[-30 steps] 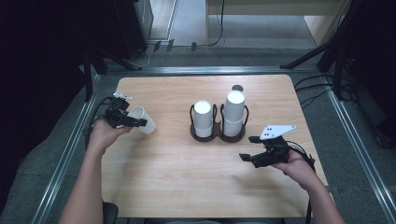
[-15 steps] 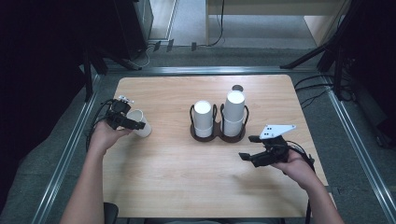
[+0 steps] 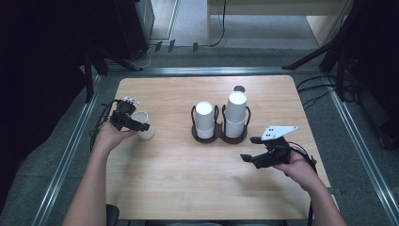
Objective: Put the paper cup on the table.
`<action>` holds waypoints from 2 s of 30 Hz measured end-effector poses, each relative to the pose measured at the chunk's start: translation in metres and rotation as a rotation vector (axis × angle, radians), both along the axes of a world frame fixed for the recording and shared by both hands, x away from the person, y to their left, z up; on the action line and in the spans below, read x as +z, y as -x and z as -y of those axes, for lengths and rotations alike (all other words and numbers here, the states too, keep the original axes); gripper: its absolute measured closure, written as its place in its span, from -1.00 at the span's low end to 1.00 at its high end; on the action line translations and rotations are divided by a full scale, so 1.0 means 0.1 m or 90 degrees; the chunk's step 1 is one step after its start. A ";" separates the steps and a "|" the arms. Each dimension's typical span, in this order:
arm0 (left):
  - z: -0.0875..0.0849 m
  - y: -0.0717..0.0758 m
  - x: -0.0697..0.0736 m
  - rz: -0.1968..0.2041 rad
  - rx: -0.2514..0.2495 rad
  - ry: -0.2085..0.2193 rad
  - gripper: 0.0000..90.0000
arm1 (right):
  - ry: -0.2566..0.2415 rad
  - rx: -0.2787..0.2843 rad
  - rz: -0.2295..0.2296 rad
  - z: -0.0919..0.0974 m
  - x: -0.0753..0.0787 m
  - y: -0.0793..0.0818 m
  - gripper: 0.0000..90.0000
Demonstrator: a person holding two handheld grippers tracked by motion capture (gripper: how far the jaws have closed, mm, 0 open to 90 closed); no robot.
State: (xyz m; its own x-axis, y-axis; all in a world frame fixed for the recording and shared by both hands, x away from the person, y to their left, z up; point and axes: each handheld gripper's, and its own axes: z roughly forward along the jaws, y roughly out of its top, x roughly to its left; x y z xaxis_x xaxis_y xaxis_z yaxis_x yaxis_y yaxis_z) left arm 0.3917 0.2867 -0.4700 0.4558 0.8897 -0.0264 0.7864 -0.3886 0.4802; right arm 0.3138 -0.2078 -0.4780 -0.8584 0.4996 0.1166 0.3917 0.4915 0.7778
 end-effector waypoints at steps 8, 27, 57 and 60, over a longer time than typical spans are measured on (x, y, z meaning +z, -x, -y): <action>0.00 -0.02 -0.01 -0.010 0.017 0.010 -0.74 | 0.000 -0.002 -0.001 0.00 0.00 0.00 -0.50; -0.07 0.01 0.11 -0.004 0.031 0.078 -0.84 | -0.001 -0.004 -0.002 0.02 0.00 -0.01 -0.50; -0.01 0.26 0.68 0.069 0.009 0.142 -0.83 | -0.001 -0.003 -0.003 0.03 0.00 -0.01 -0.50; 0.03 0.29 0.73 0.074 0.003 0.147 -0.82 | -0.002 -0.004 -0.001 0.04 0.00 -0.01 -0.50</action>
State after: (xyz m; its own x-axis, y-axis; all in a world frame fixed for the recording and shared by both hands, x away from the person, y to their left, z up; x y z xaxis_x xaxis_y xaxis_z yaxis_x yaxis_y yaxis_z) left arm 0.3623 0.2842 -0.3970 0.4641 0.8680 -0.1764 0.7221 -0.2555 0.6429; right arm 0.3150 -0.2115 -0.4775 -0.8552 0.5044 0.1196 0.3959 0.4866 0.7788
